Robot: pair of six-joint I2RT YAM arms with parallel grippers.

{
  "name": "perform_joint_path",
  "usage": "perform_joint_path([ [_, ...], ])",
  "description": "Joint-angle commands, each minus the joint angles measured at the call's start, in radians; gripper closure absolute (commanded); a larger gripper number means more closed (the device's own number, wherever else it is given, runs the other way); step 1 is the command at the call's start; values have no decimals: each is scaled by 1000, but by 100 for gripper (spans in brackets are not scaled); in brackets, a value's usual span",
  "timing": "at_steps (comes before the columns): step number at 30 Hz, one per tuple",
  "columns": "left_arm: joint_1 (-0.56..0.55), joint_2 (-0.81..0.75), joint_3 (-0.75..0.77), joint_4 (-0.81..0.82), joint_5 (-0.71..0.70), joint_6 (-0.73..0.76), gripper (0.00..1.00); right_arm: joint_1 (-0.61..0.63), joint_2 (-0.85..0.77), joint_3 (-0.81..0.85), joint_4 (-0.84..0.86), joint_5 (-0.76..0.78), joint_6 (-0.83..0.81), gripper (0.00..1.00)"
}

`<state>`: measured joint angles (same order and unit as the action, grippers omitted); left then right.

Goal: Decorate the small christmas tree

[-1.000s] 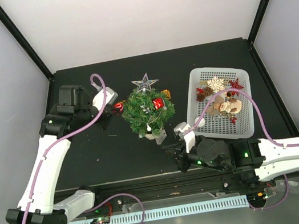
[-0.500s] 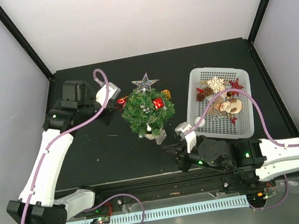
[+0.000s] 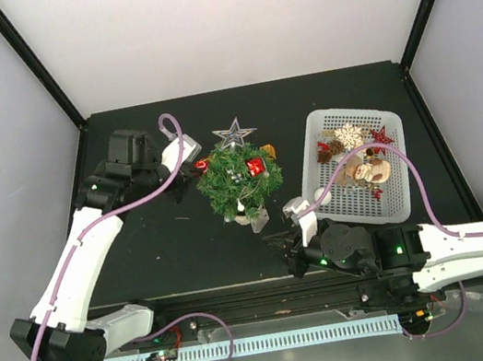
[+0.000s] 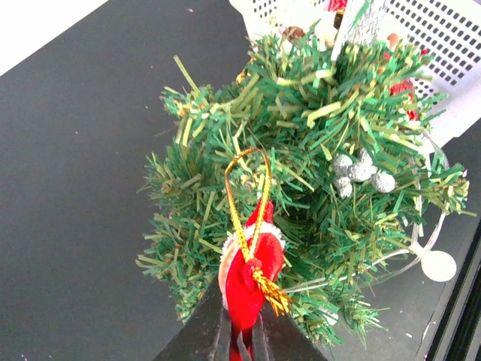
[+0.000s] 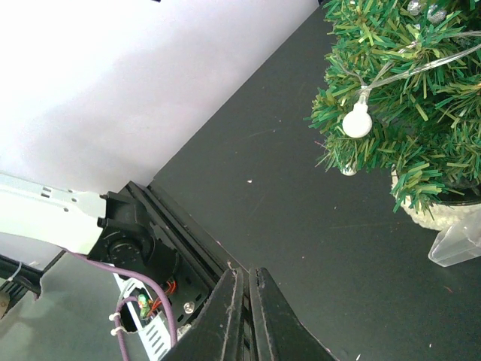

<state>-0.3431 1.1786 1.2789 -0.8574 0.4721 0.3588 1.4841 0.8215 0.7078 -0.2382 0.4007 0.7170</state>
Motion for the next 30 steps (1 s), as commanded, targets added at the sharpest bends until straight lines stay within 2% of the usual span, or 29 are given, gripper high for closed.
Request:
perform_joint_path([
  [1,-16,-6,-19,24,-33,-6,98,-2,-8,-5,28,15,6,92],
  [16,-29,-63,-80,33,-83,23,98,-5,14,5,26,10,3,92],
  [30,-96,-27,-95,37,-134,30,98,-5,1,-7,30,10,18,92],
])
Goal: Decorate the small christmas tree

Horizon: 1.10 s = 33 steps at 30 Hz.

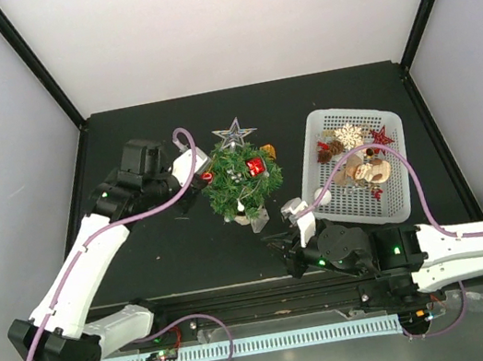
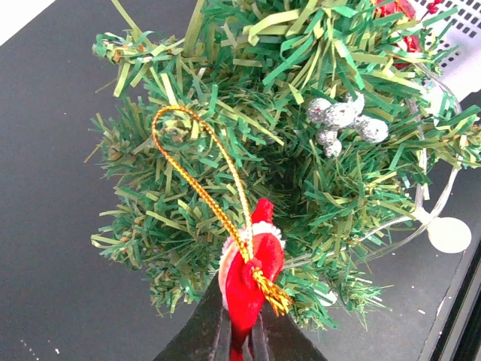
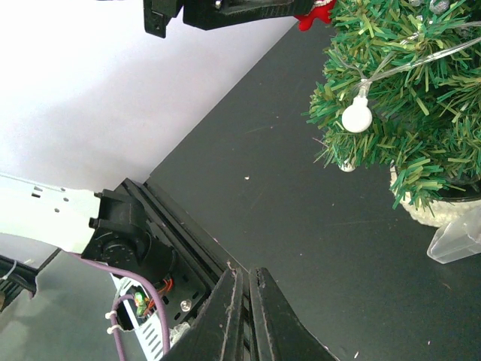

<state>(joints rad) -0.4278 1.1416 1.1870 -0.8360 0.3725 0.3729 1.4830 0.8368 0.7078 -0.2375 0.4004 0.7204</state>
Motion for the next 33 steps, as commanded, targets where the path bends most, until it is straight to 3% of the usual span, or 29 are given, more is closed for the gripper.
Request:
perform_joint_path([
  [1,-16,13,-2,14,-42,17,98,-4,-15,-10,31,9,15,92],
  [33,-41,98,85,-12,-82,5,98,-3,-14,-10,30,8,17,92],
])
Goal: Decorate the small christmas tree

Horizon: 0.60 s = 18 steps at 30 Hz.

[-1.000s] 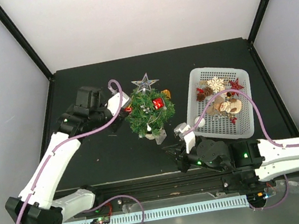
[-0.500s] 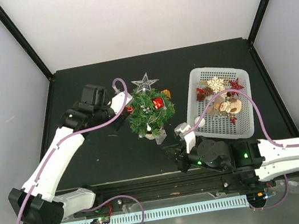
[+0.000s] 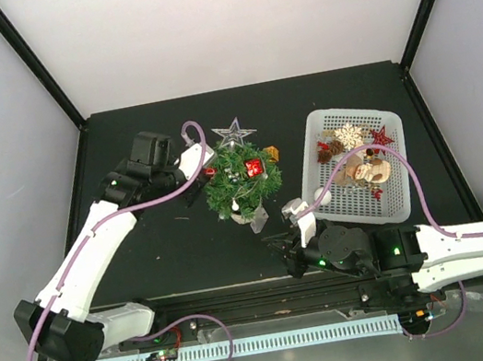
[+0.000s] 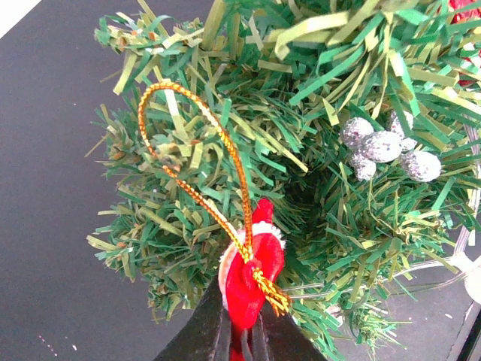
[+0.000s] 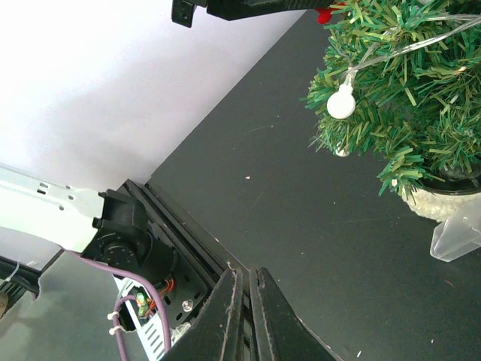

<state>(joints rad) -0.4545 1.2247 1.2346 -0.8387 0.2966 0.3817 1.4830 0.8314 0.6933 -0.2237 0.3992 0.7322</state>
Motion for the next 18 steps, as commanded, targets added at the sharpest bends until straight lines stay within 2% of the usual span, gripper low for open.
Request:
perform_joint_path([
  [1,-15,16,36,-12,-5,-3,98,-4,-9,5,17,9,6,92],
  [8,-24,16,37,-27,-7,7,98,-3,-6,7,16,6,7,92],
  [18,-24,-7,13,-25,-33,13,91,-3,-5,18,4,6,4,92],
])
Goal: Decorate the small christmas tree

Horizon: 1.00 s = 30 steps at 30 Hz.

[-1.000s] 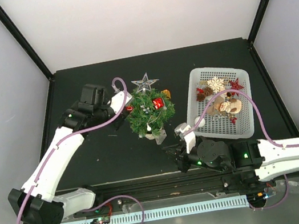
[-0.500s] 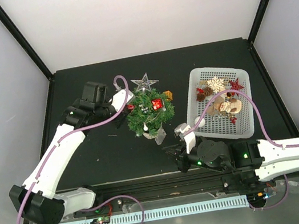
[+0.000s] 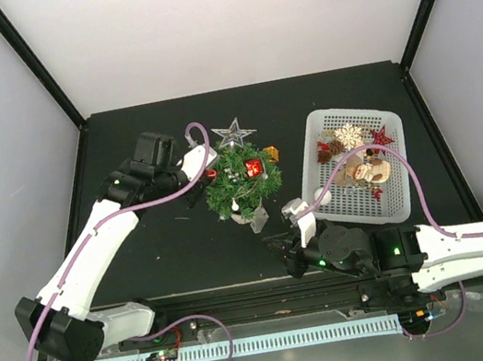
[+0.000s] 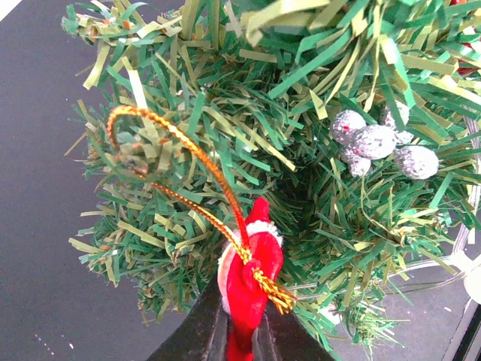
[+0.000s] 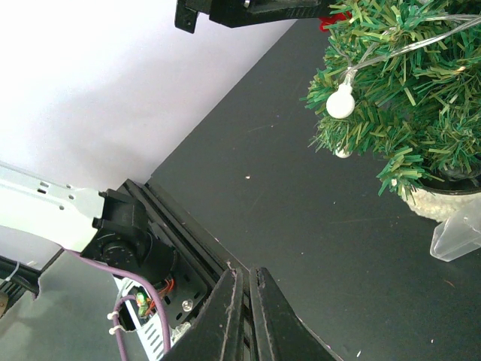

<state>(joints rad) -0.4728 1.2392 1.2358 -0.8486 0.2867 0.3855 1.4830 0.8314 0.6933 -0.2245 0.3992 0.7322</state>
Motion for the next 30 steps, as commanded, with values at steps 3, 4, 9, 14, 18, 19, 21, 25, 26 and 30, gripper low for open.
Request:
perform_joint_path([
  [3,-6,-30,3,-9,-38,10,88,-3,-6,18,4,3,5,92],
  [4,-5,-32,-1,-8,-41,9,85,-4,-6,18,3,3,6,92],
  [9,-6,-44,-9,-7,-59,8,78,-4,-9,20,-1,4,7,92],
  [14,-6,-62,-37,9,-70,9,69,-3,-18,14,-1,6,11,92],
  [18,-5,-74,-42,15,-80,10,63,-3,-23,12,0,6,13,92],
  [19,-6,-75,-44,16,-82,9,62,-3,-24,12,-1,6,14,92],
  [21,-6,-76,-47,16,-85,9,59,-3,-30,9,-1,6,17,92],
  [25,-6,-88,-55,20,-86,11,54,-3,-50,-1,-2,9,24,89],
  [26,-6,-91,-56,19,-86,11,52,-3,-56,-4,-1,12,26,88],
  [30,-6,-102,-53,10,-87,19,46,-3,-84,-2,-20,24,25,80],
])
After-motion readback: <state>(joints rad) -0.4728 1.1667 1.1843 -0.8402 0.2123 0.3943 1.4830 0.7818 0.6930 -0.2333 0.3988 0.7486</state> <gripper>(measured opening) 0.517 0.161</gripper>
